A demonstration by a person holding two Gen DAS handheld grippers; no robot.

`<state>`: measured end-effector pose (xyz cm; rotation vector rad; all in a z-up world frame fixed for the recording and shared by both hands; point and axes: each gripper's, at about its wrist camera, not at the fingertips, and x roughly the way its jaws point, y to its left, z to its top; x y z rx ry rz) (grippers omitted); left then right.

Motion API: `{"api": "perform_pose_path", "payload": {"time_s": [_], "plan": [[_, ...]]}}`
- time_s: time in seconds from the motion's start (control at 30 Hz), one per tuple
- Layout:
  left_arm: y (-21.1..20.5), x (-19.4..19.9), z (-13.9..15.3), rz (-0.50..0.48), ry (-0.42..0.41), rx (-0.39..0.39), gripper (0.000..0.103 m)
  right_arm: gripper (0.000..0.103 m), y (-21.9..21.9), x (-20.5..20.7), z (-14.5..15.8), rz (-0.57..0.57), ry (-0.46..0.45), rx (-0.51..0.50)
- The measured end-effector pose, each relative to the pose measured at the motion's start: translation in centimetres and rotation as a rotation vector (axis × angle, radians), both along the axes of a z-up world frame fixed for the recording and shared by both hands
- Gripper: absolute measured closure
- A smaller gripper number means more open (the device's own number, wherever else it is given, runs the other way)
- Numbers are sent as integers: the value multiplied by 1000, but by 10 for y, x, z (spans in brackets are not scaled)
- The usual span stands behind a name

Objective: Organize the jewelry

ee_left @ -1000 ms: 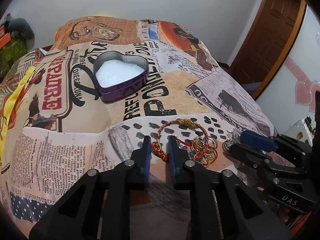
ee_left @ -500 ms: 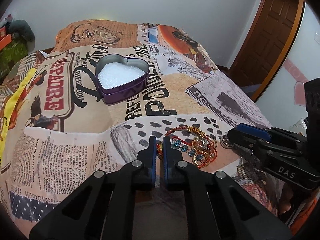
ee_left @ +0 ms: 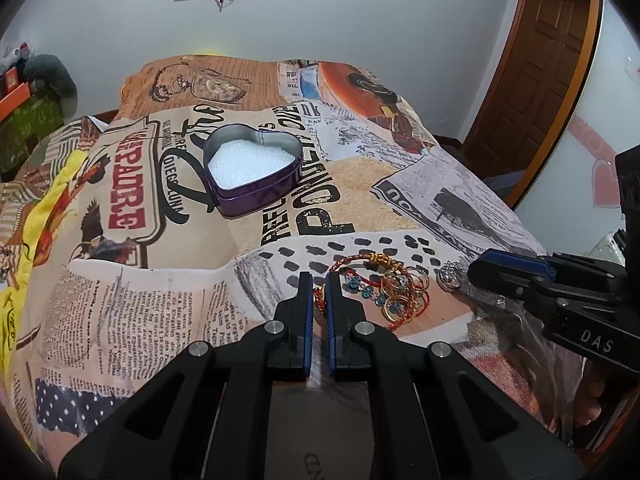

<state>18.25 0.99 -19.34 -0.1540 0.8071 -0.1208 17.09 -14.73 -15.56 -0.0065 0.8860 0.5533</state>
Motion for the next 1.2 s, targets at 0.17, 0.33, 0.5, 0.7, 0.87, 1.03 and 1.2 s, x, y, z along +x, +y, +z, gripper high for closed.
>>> {"api": "perform_pose_path", "payload": {"time_s": [0.17,0.33,0.5,0.7,0.87,1.03,1.2], "plan": [[2,-4,1,5,1,0,99,84,7,0,-6,9,24,-24],[6,-7,0,10,5,5,99,83,11,2,-15,17,60,-38],[9,-8,-3,13,14,2,99,83,14,5,-15,17,48,-46],[10,-10,-4,8,15,5,99,83,14,10,-14,-2,31,-47],[11,-11,-6,10,17,-1,99,83,12,17,-15,-10,39,-34],[11,-11,-6,9,17,0,99,83,11,23,-19,-8,67,-10],[11,-11,-6,9,16,0,99,83,11,30,-18,8,87,17]]}}
